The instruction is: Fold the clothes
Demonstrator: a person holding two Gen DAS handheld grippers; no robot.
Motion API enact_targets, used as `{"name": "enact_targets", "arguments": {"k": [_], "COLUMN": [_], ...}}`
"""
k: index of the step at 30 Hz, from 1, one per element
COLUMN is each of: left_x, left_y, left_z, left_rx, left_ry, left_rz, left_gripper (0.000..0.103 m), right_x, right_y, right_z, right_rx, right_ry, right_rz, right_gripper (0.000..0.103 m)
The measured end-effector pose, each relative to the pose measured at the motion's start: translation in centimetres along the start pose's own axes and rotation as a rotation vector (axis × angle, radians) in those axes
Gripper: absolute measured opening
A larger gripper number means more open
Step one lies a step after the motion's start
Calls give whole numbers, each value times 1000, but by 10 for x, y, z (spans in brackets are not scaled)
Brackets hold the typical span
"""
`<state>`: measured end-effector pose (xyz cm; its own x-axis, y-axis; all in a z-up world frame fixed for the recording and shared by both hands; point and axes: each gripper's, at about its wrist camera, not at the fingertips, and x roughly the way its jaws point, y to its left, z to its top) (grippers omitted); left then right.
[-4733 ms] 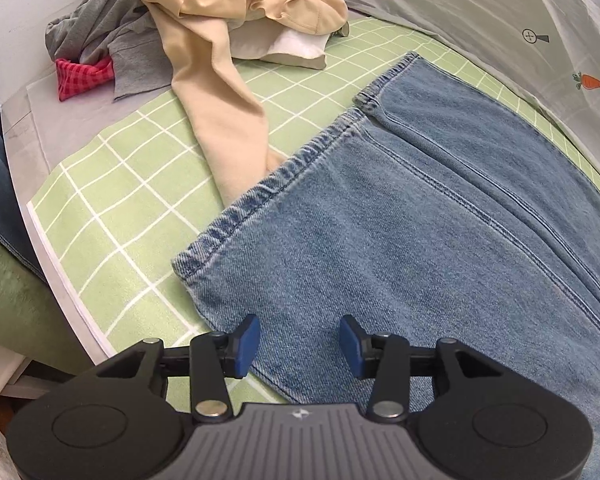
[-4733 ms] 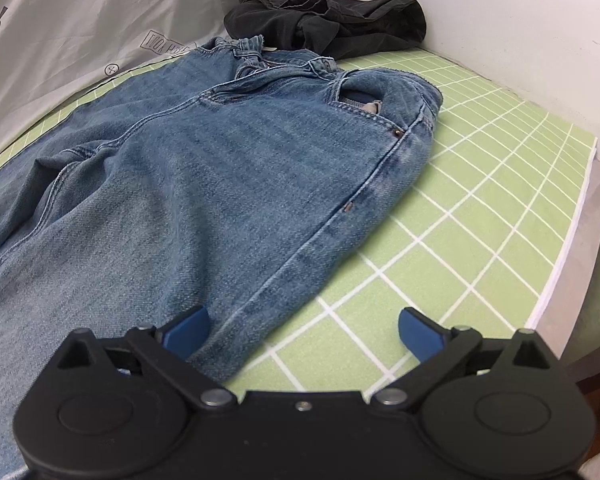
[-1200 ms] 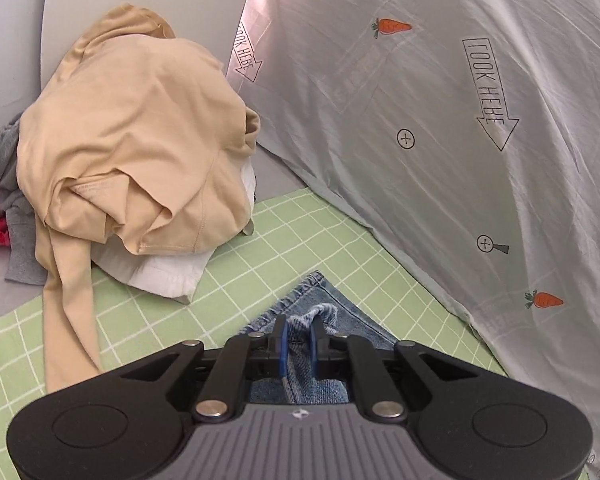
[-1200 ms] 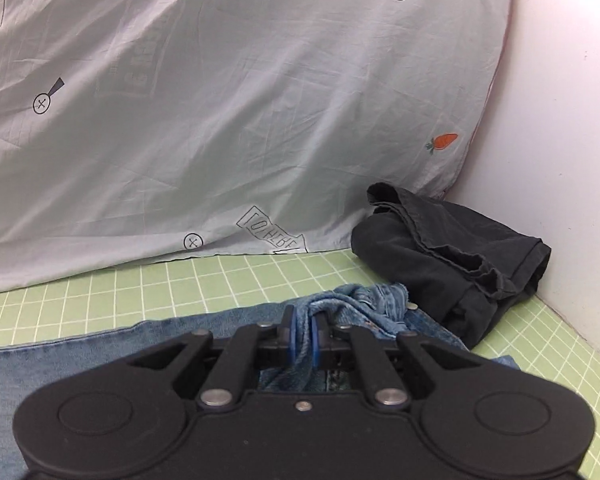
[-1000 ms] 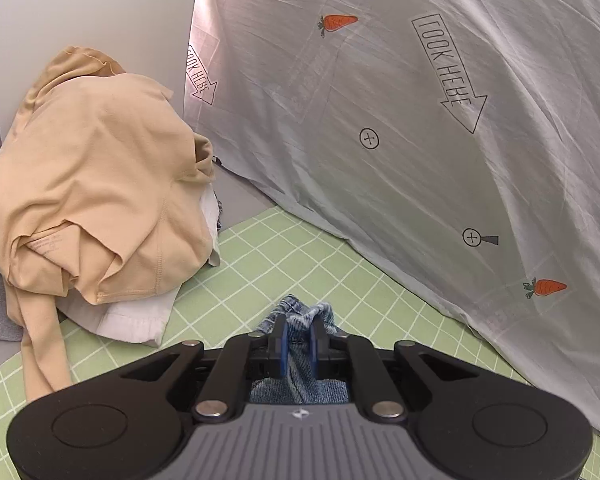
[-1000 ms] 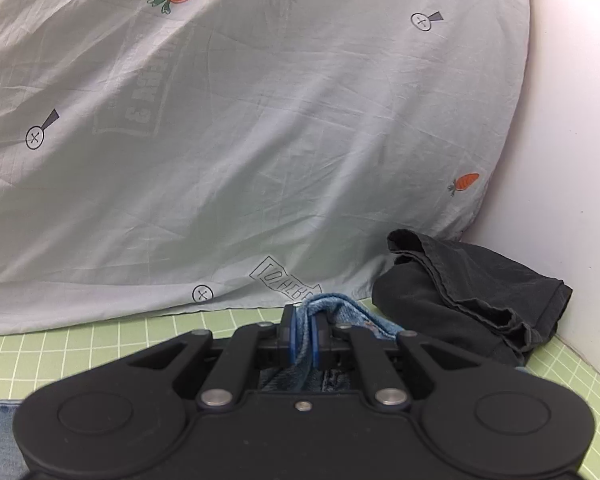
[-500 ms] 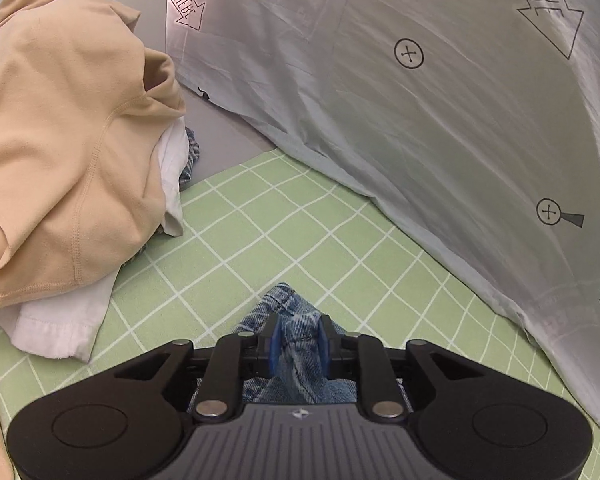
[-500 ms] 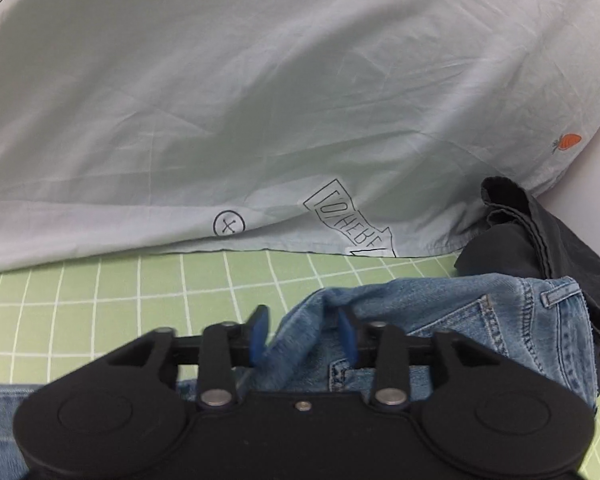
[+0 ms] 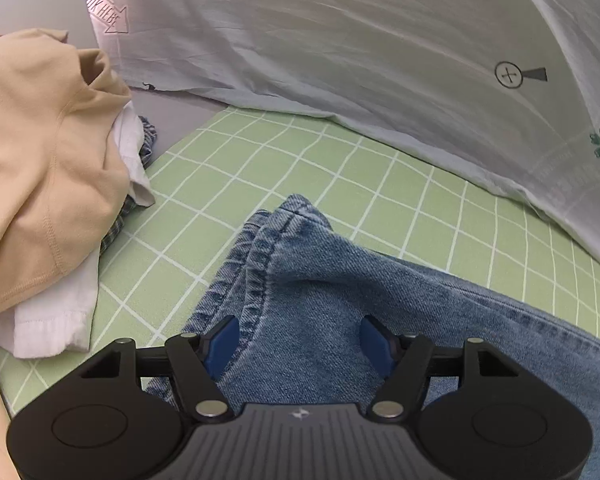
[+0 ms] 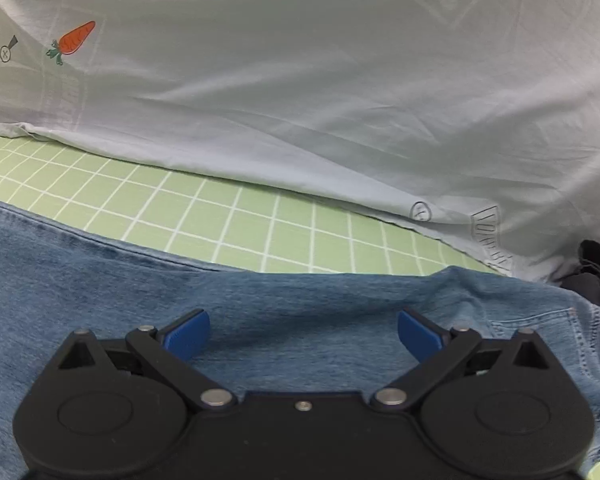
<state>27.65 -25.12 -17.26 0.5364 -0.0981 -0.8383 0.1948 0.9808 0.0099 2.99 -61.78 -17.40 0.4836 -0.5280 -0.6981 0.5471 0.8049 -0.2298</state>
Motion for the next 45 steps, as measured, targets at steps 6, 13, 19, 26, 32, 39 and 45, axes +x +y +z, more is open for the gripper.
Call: {"name": "enact_targets", "arguments": {"k": [6, 13, 19, 26, 32, 39, 45], "left_x": [9, 26, 26, -8, 13, -2, -19], "left_y": [-15, -3, 5, 13, 27, 16, 17], "left_z": [7, 14, 11, 39, 62, 30, -13], "left_rx": [134, 43, -9, -9, -132, -97, -147], "left_ry": [-41, -59, -96, -254, -198, -119, -21], "left_rz": [30, -25, -145, -53, 48, 65, 39], "left_gripper": [75, 76, 15, 12, 30, 76, 77], "right_x": [19, 27, 26, 5, -34, -67, -62], "right_y": [6, 7, 8, 6, -14, -65, -112], "right_z": [7, 3, 3, 4, -8, -42, -82], "right_rx": [136, 192, 207, 223, 267, 341, 514], "right_ry": [69, 98, 115, 116, 73, 47, 123], "right_rz": [46, 27, 21, 95, 96, -111, -274], "right_gripper": [101, 101, 101, 101, 101, 101, 101]}}
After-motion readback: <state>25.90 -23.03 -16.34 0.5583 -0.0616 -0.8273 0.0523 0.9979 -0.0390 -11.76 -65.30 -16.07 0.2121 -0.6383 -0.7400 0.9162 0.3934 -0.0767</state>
